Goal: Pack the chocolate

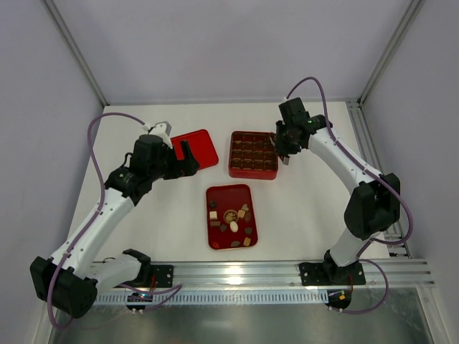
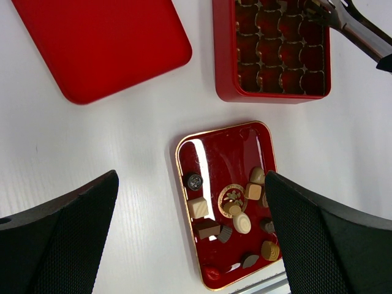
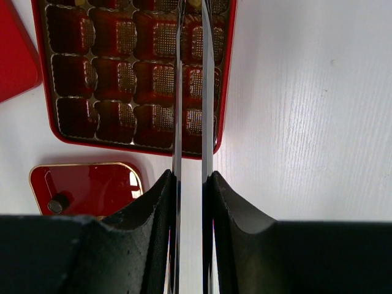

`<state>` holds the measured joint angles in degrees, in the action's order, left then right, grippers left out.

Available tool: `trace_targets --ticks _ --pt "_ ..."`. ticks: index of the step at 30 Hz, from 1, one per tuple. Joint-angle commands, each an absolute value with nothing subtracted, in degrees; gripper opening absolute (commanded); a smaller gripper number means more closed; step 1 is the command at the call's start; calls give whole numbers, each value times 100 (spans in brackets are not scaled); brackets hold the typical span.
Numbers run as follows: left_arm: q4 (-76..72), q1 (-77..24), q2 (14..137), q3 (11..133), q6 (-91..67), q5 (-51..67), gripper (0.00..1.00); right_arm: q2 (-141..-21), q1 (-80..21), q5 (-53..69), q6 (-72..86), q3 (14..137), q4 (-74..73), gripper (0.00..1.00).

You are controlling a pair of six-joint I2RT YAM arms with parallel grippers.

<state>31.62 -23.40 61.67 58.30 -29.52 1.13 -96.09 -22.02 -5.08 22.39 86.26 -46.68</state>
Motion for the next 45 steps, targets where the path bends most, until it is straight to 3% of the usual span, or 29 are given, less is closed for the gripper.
trace_targets --ticks 1,12,27,35,45 --pt "3085 -2347 6188 5854 -2900 149 100 -9606 -2180 -527 2136 8833 -4351 30" --pt "3085 -2347 6223 5853 -2900 132 100 -9668 -2162 -571 2127 8824 -4350 38" --pt "3085 -2347 6205 5845 -2909 105 100 -9071 -2355 -378 2144 8728 -4561 38" --pt "3076 -2355 6196 5845 -2900 97 100 -8087 -3811 -571 2495 8174 -4754 38" --pt "3085 -2347 6187 5845 -2900 70 100 -7945 -5546 -580 3146 7620 -4895 38"
